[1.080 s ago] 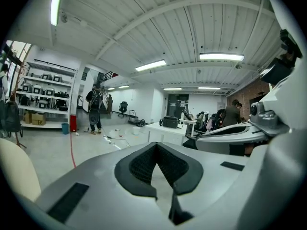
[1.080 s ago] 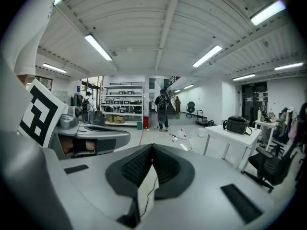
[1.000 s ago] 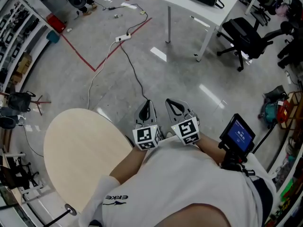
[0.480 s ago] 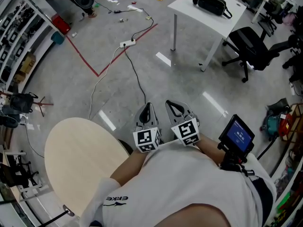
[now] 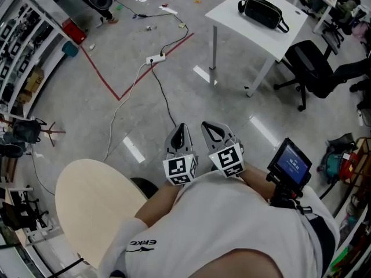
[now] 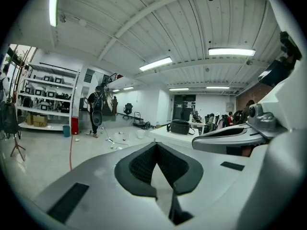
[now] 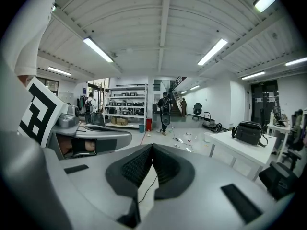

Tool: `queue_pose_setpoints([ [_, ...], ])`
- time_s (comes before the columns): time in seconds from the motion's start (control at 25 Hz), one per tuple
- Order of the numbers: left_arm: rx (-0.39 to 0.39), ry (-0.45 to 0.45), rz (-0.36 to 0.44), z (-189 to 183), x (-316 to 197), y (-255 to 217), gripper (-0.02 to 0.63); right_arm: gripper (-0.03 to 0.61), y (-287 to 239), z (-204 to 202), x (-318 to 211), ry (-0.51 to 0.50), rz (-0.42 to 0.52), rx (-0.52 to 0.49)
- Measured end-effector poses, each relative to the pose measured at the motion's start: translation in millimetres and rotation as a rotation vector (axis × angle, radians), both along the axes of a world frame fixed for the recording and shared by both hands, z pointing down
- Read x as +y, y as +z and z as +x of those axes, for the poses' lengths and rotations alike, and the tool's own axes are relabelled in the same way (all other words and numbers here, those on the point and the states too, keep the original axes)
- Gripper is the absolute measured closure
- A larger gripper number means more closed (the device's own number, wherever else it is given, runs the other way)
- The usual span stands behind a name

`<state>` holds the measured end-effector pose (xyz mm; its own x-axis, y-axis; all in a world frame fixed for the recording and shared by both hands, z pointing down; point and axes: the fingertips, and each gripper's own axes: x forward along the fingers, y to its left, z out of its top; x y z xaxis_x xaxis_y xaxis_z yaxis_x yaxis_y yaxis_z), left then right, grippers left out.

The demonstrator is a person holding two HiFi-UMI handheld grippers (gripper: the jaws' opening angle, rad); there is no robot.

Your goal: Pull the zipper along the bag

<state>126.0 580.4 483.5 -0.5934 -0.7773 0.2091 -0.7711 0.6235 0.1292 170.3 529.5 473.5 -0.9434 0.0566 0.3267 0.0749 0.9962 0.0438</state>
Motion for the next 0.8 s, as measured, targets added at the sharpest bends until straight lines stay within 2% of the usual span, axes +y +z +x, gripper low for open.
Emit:
queue_pose_setpoints([
  [0.36, 0.001, -0.017, 0.012, -33, -72, 6, 0.611, 0.574, 7, -35, -73, -0.004, -0.002, -0.004],
  [0.8, 0.031, 0.022, -0.018, -59, -102, 15, 0.612, 0.574, 21, -60, -99, 0.037, -0.046, 0.027],
])
